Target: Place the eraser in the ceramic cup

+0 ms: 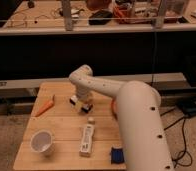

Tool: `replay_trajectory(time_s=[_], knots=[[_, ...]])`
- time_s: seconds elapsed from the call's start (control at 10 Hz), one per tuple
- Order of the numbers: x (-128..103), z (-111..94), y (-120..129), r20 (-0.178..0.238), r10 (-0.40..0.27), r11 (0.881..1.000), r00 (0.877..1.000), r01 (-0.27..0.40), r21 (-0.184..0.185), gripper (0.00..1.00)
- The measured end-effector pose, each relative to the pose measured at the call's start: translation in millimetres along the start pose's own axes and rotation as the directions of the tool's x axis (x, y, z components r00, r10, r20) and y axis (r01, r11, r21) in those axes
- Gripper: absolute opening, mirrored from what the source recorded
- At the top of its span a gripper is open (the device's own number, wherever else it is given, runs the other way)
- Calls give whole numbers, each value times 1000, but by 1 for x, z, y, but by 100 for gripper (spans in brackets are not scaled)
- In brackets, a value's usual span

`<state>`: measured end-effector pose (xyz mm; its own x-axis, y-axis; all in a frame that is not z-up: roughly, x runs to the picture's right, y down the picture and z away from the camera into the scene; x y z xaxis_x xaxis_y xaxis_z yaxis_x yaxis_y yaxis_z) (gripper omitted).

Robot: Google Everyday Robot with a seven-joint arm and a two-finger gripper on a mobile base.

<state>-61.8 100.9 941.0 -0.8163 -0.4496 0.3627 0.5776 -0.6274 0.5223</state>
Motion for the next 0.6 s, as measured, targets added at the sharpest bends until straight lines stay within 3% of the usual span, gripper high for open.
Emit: replay_trajectory(time_s=[0.3,0.6], knots=[[-2,4,-3,7,-6,1000,1000,6,15,42],[-4,6,-4,15,-12,1000,1000,12,12,36]])
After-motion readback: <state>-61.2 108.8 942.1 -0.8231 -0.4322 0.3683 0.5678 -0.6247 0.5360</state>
